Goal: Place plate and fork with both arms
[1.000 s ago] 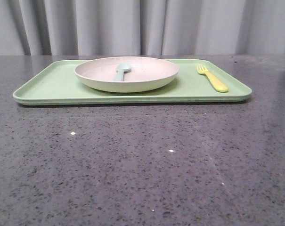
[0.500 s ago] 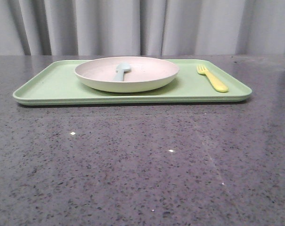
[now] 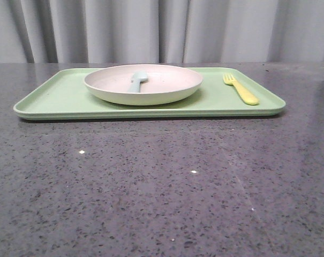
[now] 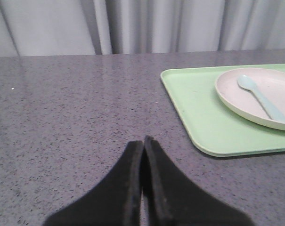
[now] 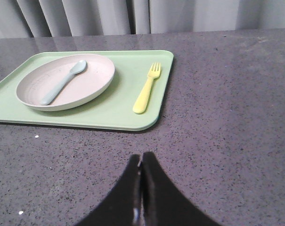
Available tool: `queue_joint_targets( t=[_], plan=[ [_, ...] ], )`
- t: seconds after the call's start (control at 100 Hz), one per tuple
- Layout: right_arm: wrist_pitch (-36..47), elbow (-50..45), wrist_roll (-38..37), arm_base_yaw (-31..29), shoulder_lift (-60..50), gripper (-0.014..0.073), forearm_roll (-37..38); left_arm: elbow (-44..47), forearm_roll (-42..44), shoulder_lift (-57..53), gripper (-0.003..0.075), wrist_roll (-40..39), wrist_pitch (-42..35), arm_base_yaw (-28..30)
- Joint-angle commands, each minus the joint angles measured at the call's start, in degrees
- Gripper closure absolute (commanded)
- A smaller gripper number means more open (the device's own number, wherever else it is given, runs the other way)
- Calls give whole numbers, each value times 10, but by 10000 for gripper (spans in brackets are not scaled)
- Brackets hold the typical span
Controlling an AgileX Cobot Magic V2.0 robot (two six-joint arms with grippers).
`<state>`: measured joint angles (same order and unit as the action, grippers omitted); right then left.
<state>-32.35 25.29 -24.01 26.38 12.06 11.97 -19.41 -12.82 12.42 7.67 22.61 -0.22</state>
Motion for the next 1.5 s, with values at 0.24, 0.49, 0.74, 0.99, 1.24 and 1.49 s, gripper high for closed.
queue_joint_targets(
  t=[0.24,0.49,0.74,0.99,1.24,1.49],
  plan=[
    [45,14,2,-1,5,632,14,84,96,-59,741,-64,-159,-5],
    [45,14,2,-1,5,632,14,172,106,-133,741,-90,-200,-5],
    [45,14,2,-1,6,632,14,202,105,-144,741,-90,-237,-5],
    [45,14,2,-1,6,632,14,202,105,-144,741,-90,-238,-5],
    [45,14,2,-1,6,632,14,202,105,-144,741,-90,-238,-5],
    [45,14,2,-1,6,632,14,202,105,-144,741,-90,-238,-5]
  ],
)
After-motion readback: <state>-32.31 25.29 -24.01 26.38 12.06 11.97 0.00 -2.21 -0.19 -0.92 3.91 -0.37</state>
